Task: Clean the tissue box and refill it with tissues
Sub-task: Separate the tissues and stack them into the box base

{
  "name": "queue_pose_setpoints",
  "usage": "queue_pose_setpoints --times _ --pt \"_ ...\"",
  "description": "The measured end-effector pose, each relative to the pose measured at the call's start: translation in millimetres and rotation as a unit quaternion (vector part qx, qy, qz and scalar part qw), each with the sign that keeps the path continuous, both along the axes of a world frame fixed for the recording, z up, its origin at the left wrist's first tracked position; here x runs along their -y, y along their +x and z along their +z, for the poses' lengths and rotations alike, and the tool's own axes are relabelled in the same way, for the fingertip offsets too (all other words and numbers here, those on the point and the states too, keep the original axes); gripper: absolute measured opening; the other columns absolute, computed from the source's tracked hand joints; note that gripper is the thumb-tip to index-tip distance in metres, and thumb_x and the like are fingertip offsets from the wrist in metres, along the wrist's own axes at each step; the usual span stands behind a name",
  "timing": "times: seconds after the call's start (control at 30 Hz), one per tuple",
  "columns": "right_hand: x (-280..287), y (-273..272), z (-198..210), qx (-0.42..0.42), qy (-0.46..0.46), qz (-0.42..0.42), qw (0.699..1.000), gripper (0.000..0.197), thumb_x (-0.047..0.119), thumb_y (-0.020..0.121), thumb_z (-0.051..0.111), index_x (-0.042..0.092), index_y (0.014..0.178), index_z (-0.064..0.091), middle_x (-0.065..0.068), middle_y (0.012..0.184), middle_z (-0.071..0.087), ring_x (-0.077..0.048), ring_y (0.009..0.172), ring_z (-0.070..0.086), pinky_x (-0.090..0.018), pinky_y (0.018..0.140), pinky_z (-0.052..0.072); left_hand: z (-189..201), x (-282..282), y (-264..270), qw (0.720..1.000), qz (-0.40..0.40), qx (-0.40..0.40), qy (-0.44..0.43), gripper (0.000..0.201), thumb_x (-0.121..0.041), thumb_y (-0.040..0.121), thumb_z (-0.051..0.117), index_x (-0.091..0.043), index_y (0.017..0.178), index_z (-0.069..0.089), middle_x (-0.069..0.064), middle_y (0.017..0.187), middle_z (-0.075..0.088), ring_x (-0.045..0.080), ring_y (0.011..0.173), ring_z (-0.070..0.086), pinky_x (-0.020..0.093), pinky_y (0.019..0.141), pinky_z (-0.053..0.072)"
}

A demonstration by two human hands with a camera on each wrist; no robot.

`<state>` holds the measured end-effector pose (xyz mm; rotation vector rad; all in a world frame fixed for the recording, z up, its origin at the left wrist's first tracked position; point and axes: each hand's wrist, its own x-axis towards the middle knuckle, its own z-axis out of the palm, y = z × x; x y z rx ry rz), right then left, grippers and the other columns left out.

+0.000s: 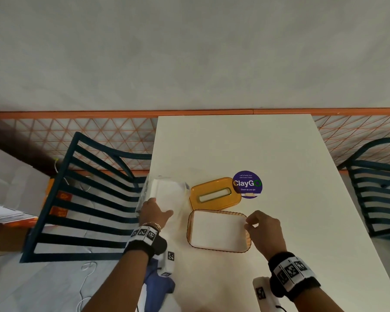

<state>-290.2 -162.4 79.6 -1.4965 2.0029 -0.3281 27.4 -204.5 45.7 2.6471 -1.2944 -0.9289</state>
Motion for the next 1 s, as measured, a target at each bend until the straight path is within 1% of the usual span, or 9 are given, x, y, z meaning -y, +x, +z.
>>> queue_pose_setpoints --times 0.07,0.17,0.3,0.47,0.57,0.63,0.7,0.8,1.0 --pt "1 -1 -1 0.017 -0.006 -0.017 1.0 0.011 0.009 0.085 0.076 0.018 0.09 0.072 0.003 0.09 0.073 -0.016 0.078 0.068 -0.026 0.073 0.055 -10 4 2 1.0 -0.004 0.001 0.022 0.094 -0.05 0.075 0.085 -0.009 0.148 0.043 0.013 0.147 0.051 0.038 0.138 0.047 0.052 0.109 0.046" --pt "3 -3 -1 0.024 -0.008 -0.02 0.999 0.011 0.009 0.084 0.077 0.018 0.088 0.071 0.005 0.085 0.07 -0.012 0.075 0.066 -0.015 0.064 0.046 -18 8 0 0.999 -0.01 0.024 0.035 0.104 -0.057 0.066 0.088 -0.009 0.147 0.043 0.013 0.147 0.052 0.037 0.136 0.05 0.054 0.107 0.048" --pt "7 -4 -1 0.015 -0.004 -0.012 1.0 0.01 0.01 0.084 0.078 0.018 0.087 0.072 0.004 0.087 0.071 -0.015 0.08 0.065 -0.019 0.071 0.045 -23 15 1 0.998 0.0 0.034 0.052 0.113 -0.057 0.057 0.093 -0.009 0.146 0.041 0.014 0.148 0.05 0.037 0.136 0.049 0.054 0.109 0.047" --pt "9 -4 -1 0.003 -0.003 -0.002 1.0 0.011 0.008 0.083 0.076 0.018 0.083 0.072 0.002 0.087 0.073 -0.016 0.079 0.064 -0.016 0.064 0.041 -24 23 6 0.998 0.031 0.014 0.044 0.114 -0.051 0.051 0.098 -0.008 0.141 0.043 0.014 0.142 0.054 0.038 0.129 0.055 0.055 0.105 0.049" --pt "8 -4 0 0.004 -0.004 -0.006 1.0 0.01 0.008 0.084 0.076 0.017 0.085 0.073 0.001 0.088 0.073 -0.016 0.08 0.064 -0.013 0.064 0.039 -23 23 9 0.998 0.036 -0.017 0.052 0.102 -0.05 0.059 0.095 -0.006 0.139 0.05 0.016 0.139 0.059 0.038 0.126 0.058 0.051 0.102 0.052" --pt "8 -4 1 0.008 -0.003 -0.008 1.0 0.009 0.008 0.084 0.076 0.017 0.085 0.073 0.001 0.088 0.073 -0.014 0.079 0.064 -0.01 0.062 0.038 -20 22 11 0.997 0.025 -0.034 0.063 0.086 -0.052 0.069 0.089 -0.006 0.135 0.057 0.016 0.134 0.063 0.037 0.122 0.06 0.048 0.1 0.051" --pt "8 -4 2 0.01 -0.001 -0.01 1.0 0.01 0.008 0.085 0.076 0.017 0.086 0.072 0.0 0.089 0.073 -0.013 0.077 0.064 -0.009 0.061 0.039 -18 20 15 0.997 0.021 -0.054 0.052 0.067 -0.051 0.078 0.082 -0.008 0.126 0.065 0.014 0.123 0.069 0.036 0.113 0.063 0.046 0.096 0.051" --pt "8 -2 3 0.003 0.003 -0.009 1.0 0.011 0.009 0.085 0.075 0.02 0.087 0.072 0.002 0.092 0.075 -0.016 0.084 0.067 -0.017 0.069 0.044 -11 15 17 0.994 0.03 -0.105 -0.007 0.045 -0.046 0.08 0.08 -0.014 0.11 0.071 0.008 0.103 0.072 0.031 0.1 0.066 0.044 0.091 0.055" --pt "8 3 20 -0.032 -0.008 -0.002 0.999 0.013 0.023 0.087 0.075 0.022 0.099 0.073 0.007 0.103 0.075 -0.013 0.086 0.068 -0.024 0.076 0.051 20 -3 19 0.963 0.099 -0.223 -0.113 0.033 -0.03 0.078 0.083 -0.019 0.107 0.071 0.003 0.104 0.074 0.027 0.097 0.069 0.05 0.093 0.059"
